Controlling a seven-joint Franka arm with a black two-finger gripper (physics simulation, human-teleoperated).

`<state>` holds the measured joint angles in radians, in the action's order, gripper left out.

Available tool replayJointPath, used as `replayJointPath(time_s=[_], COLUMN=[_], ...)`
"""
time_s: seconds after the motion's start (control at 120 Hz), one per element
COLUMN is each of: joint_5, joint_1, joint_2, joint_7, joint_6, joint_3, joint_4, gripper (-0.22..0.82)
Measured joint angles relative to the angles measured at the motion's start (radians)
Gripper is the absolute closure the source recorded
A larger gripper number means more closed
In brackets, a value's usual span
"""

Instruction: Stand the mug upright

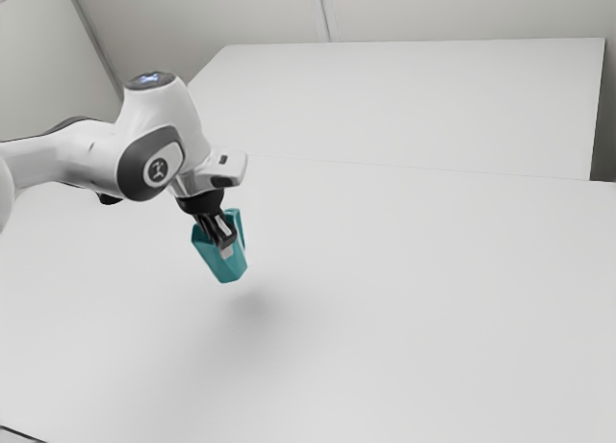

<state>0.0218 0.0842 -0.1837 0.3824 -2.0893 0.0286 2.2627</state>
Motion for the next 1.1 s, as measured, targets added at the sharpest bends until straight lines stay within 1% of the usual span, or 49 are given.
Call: replayJointPath(time_s=[0.133, 0.508, 0.8, 1.1], joint_5=[0.037, 0.08, 0.093, 0.102], joint_1=[-0.018, -0.018, -0.017, -0.015], joint_2=[0.001, 0.042, 0.098, 0.139], joint_7=[-0.078, -0.245, -0.33, -0.387], joint_6=[-0.02, -0.121, -0.163, -0.18], joint_3=[0.024, 0.027, 0.027, 0.026], joint_4=[0.017, 0.072, 0.074, 0.074], gripper=[0.79, 0.78, 0.78, 0.78])
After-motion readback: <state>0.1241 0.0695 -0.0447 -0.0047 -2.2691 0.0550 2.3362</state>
